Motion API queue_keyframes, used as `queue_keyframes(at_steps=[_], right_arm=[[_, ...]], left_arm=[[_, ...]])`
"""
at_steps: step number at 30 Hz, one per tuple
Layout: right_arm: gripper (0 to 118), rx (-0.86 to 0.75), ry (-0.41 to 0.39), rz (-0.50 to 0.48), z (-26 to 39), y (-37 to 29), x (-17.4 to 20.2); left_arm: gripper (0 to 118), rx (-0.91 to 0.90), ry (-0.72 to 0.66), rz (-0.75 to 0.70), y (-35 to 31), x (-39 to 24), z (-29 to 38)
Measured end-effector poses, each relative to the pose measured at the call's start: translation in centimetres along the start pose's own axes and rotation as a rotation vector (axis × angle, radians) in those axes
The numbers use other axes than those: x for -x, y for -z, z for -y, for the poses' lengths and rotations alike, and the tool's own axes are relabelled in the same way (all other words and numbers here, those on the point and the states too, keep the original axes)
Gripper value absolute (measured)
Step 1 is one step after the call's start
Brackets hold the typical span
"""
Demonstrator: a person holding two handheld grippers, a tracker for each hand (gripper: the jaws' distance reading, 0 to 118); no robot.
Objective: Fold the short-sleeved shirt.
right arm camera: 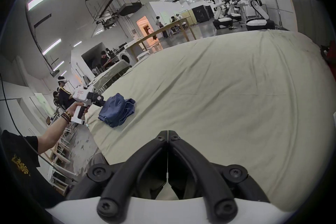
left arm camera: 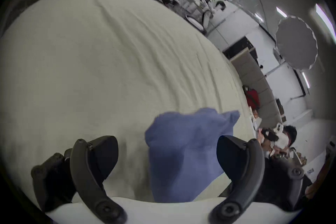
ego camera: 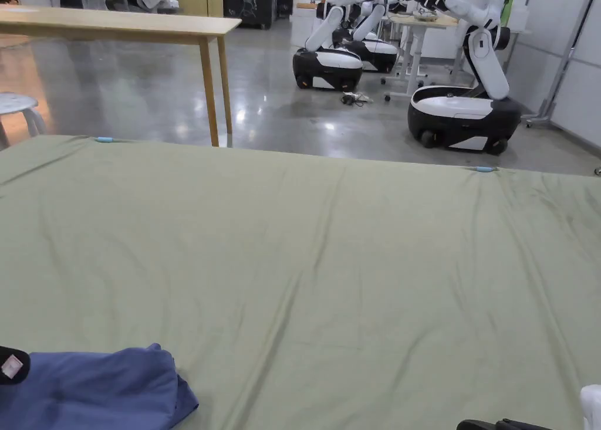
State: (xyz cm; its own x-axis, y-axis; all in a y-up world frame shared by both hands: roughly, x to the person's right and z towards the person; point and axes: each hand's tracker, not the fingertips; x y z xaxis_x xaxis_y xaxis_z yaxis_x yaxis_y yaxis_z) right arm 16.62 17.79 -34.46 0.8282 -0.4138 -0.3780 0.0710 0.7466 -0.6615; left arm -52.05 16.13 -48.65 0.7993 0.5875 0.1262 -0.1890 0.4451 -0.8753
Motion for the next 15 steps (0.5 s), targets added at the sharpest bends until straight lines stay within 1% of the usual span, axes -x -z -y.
queue_keyframes(at_steps=[3,5,7,8,9,11,12,13,14,15], right_arm=[[0,-0.017,-0.007,-0.004,0.0,-1.0,-0.1],[0,-0.031,-0.016,-0.001,0.0,-1.5,0.0],[0,-0.047,-0.024,-0.01,-0.1,-2.3,0.3],[0,-0.056,-0.026,-0.015,-0.1,-2.6,0.3],[0,-0.065,-0.028,-0.015,-0.1,-2.9,0.3],[0,-0.079,-0.032,-0.017,-0.1,-3.5,0.5],[0,-0.091,-0.037,-0.013,-0.1,-3.8,0.5],[0,-0.099,-0.04,-0.008,0.0,-4.0,0.6],[0,-0.106,-0.044,-0.002,0.2,-4.1,0.3],[0,-0.111,-0.054,0.009,0.2,-4.3,0.3]], left_arm=[[110,-0.146,-0.028,-0.034,-3.6,-2.2,0.0],[110,-0.221,-0.01,-0.039,-5.8,-4.5,0.9],[110,-0.318,0.095,-0.041,-7.7,-8.1,2.6],[110,-0.369,0.124,-0.045,-8.3,-9.4,3.4],[110,-0.384,0.157,-0.055,-8.7,-11.2,4.4],[109,-0.461,0.207,-0.101,-8.9,-14.5,6.8],[102,-0.512,0.241,-0.127,-8.7,-15.3,7.7],[93,-0.533,0.25,-0.138,-8.2,-16.5,8.7],[82,-0.58,0.271,-0.177,-7.5,-17.9,9.9],[66,-0.611,0.322,-0.217,-6.5,-19.1,10.8]])
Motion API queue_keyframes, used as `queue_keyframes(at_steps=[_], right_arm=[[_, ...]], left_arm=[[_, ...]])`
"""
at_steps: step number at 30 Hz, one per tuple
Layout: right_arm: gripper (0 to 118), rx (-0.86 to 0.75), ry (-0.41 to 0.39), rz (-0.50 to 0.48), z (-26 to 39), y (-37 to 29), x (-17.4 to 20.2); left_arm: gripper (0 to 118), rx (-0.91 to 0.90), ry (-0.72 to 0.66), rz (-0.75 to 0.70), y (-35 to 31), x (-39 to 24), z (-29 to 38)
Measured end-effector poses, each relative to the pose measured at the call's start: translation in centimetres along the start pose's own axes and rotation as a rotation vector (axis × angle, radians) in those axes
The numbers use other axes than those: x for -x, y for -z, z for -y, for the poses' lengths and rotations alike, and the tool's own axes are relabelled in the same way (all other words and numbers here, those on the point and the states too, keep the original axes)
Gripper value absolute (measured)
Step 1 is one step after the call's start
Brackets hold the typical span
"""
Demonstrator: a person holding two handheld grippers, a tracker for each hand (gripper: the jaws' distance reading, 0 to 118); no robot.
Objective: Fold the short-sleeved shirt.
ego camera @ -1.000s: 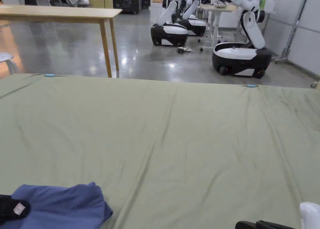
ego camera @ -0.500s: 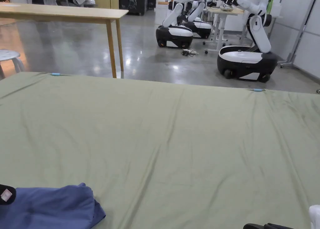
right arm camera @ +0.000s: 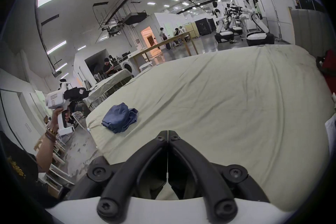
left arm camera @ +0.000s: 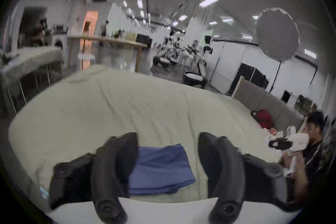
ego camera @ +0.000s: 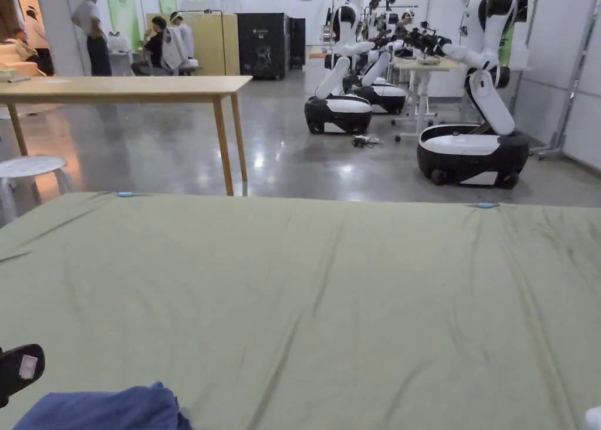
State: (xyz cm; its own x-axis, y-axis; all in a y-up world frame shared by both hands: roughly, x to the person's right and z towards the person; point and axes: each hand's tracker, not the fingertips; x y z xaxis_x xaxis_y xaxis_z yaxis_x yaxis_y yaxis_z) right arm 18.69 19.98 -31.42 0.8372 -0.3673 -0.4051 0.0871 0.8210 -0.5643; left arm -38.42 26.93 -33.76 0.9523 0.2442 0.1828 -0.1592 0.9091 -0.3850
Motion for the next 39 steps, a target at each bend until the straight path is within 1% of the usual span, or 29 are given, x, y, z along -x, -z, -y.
queue_keyframes(at_steps=[2,3,4,5,6,7,10,11,12,13,15,17,18,22,23,26,27,28,30,32,33,35,36,38,39], right_arm=[[0,-0.025,-0.047,0.069,0.0,-0.4,0.2],[0,-0.034,-0.068,0.099,0.1,-0.5,0.3],[0,-0.052,-0.091,0.154,0.2,-0.8,0.5],[0,-0.064,-0.105,0.192,0.3,-0.9,0.7],[0,-0.071,-0.116,0.217,0.4,-1.2,0.9],[0,-0.096,-0.11,0.249,0.6,-1.5,0.9],[0,-0.118,-0.128,0.273,1.1,-2.3,1.3],[0,-0.124,-0.14,0.292,1.2,-2.6,1.3],[0,-0.139,-0.161,0.318,1.3,-2.8,1.4],[0,-0.143,-0.175,0.328,1.1,-3.0,1.5],[0,-0.163,-0.198,0.35,0.2,-3.3,1.5],[0,-0.191,-0.223,0.376,-1.7,-3.2,1.6],[0,-0.232,-0.246,0.388,-3.0,-3.1,1.6],[0,-0.338,-0.316,0.46,-8.9,-1.8,1.6],[0,-0.365,-0.327,0.48,-10.2,-1.3,1.5],[1,-0.428,-0.314,0.525,-14.3,0.3,0.6],[1,-0.45,-0.313,0.552,-15.6,1.1,0.1],[1,-0.461,-0.309,0.571,-16.8,1.8,-0.4],[2,-0.478,-0.312,0.605,-18.6,3.0,-1.3],[2,-0.504,-0.32,0.633,-20.1,3.8,-2.1],[2,-0.512,-0.314,0.652,-20.9,4.2,-2.3],[2,-0.521,-0.319,0.657,-21.5,4.3,-2.5],[2,-0.532,-0.324,0.666,-21.7,4.4,-2.6],[3,-0.542,-0.33,0.671,-21.8,4.5,-2.6],[3,-0.541,-0.331,0.672,-21.8,4.5,-2.7]], left_arm=[[47,-0.005,0.104,-0.067,0.9,-2.6,1.9],[33,-0.036,0.155,-0.1,1.4,-4.2,3.0],[13,-0.071,0.188,-0.124,1.8,-5.8,4.1],[1,-0.108,0.188,-0.123,2.4,-6.2,5.2],[1,-0.148,0.181,-0.13,3.2,-7.5,6.2],[0,-0.131,0.146,-0.126,4.0,-8.4,7.0],[0,-0.052,0.097,-0.057,6.6,-9.9,8.8],[0,-0.047,0.094,-0.048,7.3,-10.6,9.1],[0,-0.011,0.091,-0.007,8.0,-11.7,9.0],[0,-0.054,0.104,0.024,8.1,-13.0,8.8],[0,-0.064,0.129,0.078,8.6,-14.9,7.4],[0,-0.107,0.158,0.09,8.7,-17.9,5.5],[0,-0.13,0.164,0.092,9.1,-18.9,4.2],[0,-0.219,0.191,0.051,11.1,-22.8,-0.3],[0,-0.232,0.196,0.053,11.7,-23.3,-0.9],[0,-0.238,0.197,0.044,14.6,-25.1,-3.3],[0,-0.244,0.218,0.025,15.6,-25.6,-4.1],[0,-0.304,0.292,-0.021,16.5,-26.2,-4.7],[0,-0.38,0.391,-0.05,18.0,-27.1,-5.3],[0,-0.395,0.448,-0.082,19.6,-27.7,-6.1],[0,-0.375,0.421,-0.072,20.5,-27.8,-6.6],[0,-0.354,0.39,-0.09,21.3,-27.9,-7.3],[0,-0.343,0.359,-0.103,21.6,-27.9,-7.5],[0,-0.343,0.276,-0.072,21.7,-27.5,-7.9],[0,-0.348,0.25,-0.078,21.6,-27.4,-7.8]])
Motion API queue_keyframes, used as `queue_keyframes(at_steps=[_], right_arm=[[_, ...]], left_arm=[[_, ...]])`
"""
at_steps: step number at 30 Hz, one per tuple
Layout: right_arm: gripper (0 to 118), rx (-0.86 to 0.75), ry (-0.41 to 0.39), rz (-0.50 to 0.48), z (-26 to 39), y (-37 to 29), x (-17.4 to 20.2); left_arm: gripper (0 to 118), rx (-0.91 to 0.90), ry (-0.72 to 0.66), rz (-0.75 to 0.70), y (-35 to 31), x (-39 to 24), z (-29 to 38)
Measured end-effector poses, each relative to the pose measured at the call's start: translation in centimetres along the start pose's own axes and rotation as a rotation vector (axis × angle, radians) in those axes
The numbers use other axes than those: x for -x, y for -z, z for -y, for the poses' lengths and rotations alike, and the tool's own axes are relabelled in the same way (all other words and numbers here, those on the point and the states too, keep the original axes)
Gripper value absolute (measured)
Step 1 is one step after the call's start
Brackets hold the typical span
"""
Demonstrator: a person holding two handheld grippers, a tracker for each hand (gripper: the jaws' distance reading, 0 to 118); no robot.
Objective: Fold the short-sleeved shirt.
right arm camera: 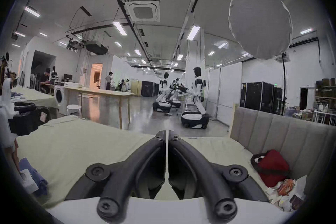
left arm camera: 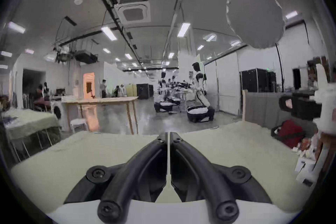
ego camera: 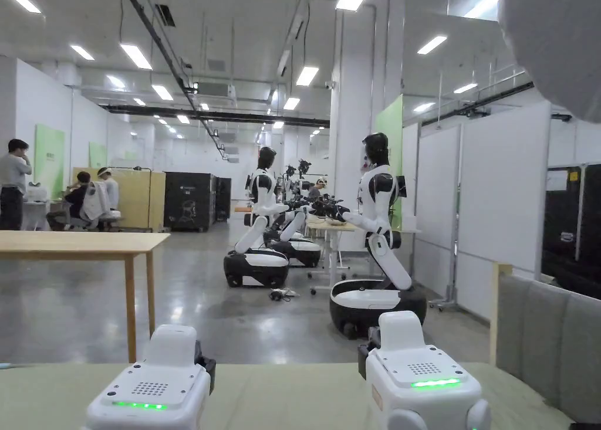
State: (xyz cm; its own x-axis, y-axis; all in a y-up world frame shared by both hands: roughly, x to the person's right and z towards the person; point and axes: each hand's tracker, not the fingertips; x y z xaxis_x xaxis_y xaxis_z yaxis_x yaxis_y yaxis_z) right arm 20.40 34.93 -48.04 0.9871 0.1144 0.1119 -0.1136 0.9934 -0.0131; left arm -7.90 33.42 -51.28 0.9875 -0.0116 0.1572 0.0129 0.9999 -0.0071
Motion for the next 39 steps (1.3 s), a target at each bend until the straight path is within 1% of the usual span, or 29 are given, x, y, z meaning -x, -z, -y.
queue_keyframes(at_steps=[5,10,14,15,16,17,18,19,20,21,23,25,26,27,28,29,30,31,32,33,35,36,37,39], right_arm=[[4,-0.018,-0.026,0.003,-0.1,-0.4,-0.4],[5,-0.031,0.007,0.003,-0.5,-0.6,-0.8],[6,-0.027,0.013,0.008,-0.9,-0.4,-0.7],[11,-0.023,0.028,0.0,-0.9,-0.1,-0.8],[22,-0.02,0.034,-0.005,-0.9,0.1,-0.9],[49,-0.012,0.036,-0.012,-0.9,0.4,-0.9],[102,0.014,0.034,-0.013,-0.8,0.9,-0.9],[118,0.045,0.031,0.005,-0.7,1.3,-0.8],[118,0.004,0.034,0.009,-0.2,0.5,-0.8],[118,0.002,0.024,0.004,-0.1,0.3,-0.9],[118,0.006,0.021,-0.023,-0.2,0.2,-1.1],[118,0.008,0.054,-0.043,-0.7,0.8,-1.2],[118,0.015,0.078,-0.067,-0.9,0.8,-1.3],[118,0.019,0.093,-0.078,-1.1,0.7,-1.4],[118,0.012,0.1,-0.061,-1.0,0.6,-1.1],[118,0.011,0.105,-0.023,-1.1,0.4,-0.8],[118,0.011,0.097,0.024,-1.2,0.4,-0.5],[118,0.019,0.078,0.042,-1.2,0.3,-0.4],[118,0.018,0.071,0.025,-1.3,0.1,-0.1],[118,0.006,0.074,0.012,-1.2,0.0,-0.2],[118,-0.013,0.088,-0.062,-1.1,-0.4,-0.5],[118,-0.015,0.091,-0.081,-1.0,-0.5,-0.8],[118,-0.021,0.088,-0.069,-1.0,-0.7,-0.9],[118,-0.041,0.078,-0.034,-0.9,-1.1,-0.9]], left_arm=[[0,0.014,0.023,-0.033,0.2,1.0,0.4],[0,0.028,-0.031,-0.053,0.1,2.6,0.5],[3,0.016,0.004,-0.046,0.2,2.0,0.2],[5,0.018,0.01,-0.042,0.4,1.8,0.1],[8,0.018,0.012,-0.037,0.4,1.7,0.0],[17,0.019,0.011,-0.036,0.6,1.6,-0.1],[52,0.022,0.01,-0.04,0.9,1.7,-0.1],[92,0.043,-0.001,-0.047,1.3,1.8,-0.2],[118,0.052,-0.01,-0.049,1.4,1.9,-0.1],[118,0.022,-0.002,-0.082,0.9,1.6,0.0],[118,0.014,0.02,-0.104,1.4,2.2,-1.2],[118,0.028,0.031,-0.108,1.8,2.3,-1.9],[118,0.033,0.03,-0.108,1.7,2.0,0.0],[118,0.04,0.029,-0.11,1.8,2.0,0.0],[118,0.031,0.027,-0.105,1.8,2.0,-0.1],[118,0.027,0.022,-0.101,1.9,2.0,-0.1],[118,0.025,0.017,-0.1,1.7,2.3,0.1],[118,0.024,0.015,-0.102,1.8,2.3,0.1],[118,0.025,0.015,-0.103,1.8,2.2,0.1],[118,0.082,0.003,-0.104,1.7,2.1,0.4],[118,0.087,0.009,-0.105,1.0,1.9,0.1],[118,0.086,0.008,-0.104,0.9,1.9,0.0],[118,0.044,0.026,-0.104,0.7,1.8,-0.4],[118,0.051,0.005,-0.089,1.6,2.3,-0.3]])
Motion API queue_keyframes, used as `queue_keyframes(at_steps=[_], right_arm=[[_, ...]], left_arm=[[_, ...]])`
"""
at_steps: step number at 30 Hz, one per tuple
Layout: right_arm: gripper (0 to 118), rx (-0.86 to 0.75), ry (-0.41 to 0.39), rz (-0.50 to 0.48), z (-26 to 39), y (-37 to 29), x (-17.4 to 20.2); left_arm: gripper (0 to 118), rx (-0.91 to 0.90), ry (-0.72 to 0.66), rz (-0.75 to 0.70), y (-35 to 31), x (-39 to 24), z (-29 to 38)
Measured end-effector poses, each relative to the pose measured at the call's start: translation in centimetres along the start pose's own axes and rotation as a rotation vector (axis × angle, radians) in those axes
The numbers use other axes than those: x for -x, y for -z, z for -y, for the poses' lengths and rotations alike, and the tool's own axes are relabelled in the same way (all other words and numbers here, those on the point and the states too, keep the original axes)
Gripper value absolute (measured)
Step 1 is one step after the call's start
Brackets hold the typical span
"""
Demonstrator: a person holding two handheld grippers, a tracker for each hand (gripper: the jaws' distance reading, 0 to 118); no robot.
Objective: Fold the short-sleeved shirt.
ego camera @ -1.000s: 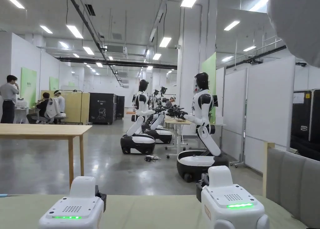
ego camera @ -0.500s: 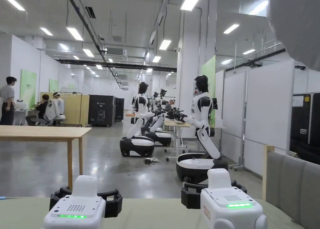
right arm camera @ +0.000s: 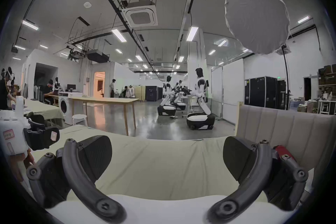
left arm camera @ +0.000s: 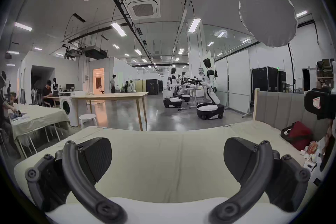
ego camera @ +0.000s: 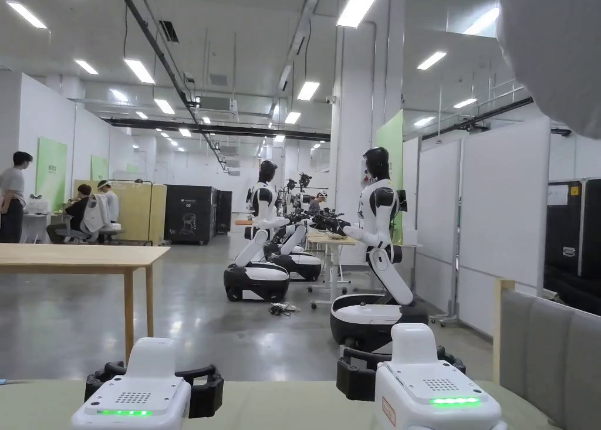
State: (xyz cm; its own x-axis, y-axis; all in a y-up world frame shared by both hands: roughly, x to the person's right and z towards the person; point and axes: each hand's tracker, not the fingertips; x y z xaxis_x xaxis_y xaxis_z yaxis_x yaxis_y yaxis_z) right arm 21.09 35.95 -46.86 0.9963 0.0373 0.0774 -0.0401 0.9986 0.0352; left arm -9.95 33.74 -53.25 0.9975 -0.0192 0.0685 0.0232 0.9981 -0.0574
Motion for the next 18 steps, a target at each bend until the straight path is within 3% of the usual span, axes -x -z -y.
queue_keyframes(at_steps=[4,10,14,18], right_arm=[[118,-0.023,0.027,0.061,-0.4,0.0,-0.1],[118,-0.015,0.112,0.022,-1.2,0.0,-1.5],[118,0.026,0.069,0.112,-1.4,0.3,-1.1],[118,0.03,0.071,0.078,-1.3,0.1,-1.2]], left_arm=[[118,-0.005,-0.013,0.004,0.0,0.0,-0.1],[118,-0.023,0.028,0.012,-0.3,-0.7,-0.2],[118,-0.024,0.038,0.011,-0.3,-0.9,-0.1],[118,-0.024,0.029,0.014,-0.3,-0.9,-0.2]])
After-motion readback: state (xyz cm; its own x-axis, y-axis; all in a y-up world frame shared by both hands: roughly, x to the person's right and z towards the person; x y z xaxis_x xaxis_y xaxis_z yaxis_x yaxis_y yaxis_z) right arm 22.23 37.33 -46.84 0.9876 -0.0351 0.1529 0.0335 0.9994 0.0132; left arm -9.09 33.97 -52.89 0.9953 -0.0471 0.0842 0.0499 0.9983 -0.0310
